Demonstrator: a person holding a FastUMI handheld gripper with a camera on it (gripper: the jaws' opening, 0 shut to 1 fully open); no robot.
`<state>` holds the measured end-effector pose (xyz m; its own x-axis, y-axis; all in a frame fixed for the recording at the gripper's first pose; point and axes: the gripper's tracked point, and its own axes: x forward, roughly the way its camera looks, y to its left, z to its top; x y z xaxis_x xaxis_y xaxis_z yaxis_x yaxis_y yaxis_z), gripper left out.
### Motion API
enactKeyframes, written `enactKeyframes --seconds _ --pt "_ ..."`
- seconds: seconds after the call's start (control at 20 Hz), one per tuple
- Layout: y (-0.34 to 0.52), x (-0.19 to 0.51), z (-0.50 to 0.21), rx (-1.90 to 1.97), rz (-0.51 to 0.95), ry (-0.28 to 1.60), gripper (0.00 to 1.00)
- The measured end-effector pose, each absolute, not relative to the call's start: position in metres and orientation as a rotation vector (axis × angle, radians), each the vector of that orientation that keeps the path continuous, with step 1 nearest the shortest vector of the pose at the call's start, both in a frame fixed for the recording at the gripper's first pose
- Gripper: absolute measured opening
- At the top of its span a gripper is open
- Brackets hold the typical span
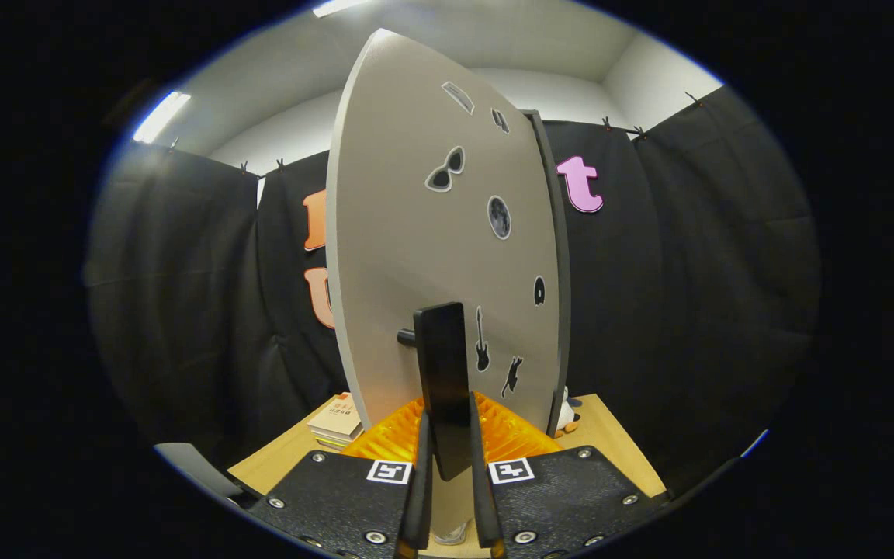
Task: Open the shoe cabinet door, grab the shoes and put them into the shoe cabinet, then close the shoe cabinet door.
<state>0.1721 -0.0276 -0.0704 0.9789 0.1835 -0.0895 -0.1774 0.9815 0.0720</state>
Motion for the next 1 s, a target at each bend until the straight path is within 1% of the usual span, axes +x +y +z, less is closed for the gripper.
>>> enactKeyframes --seconds 0.25,0.5,0.85,1.0 --pt "-0.063 0.161 -0.071 0.074 0.187 0.079 0.22" --pt "-0.110 0.149 -0.077 0.099 0.163 0.079 0.21" --pt "-0.162 0.141 -0.086 0.090 0.089 0.085 0.21" --pt "-0.187 0.139 -0.087 0.077 0.050 0.082 0.19"
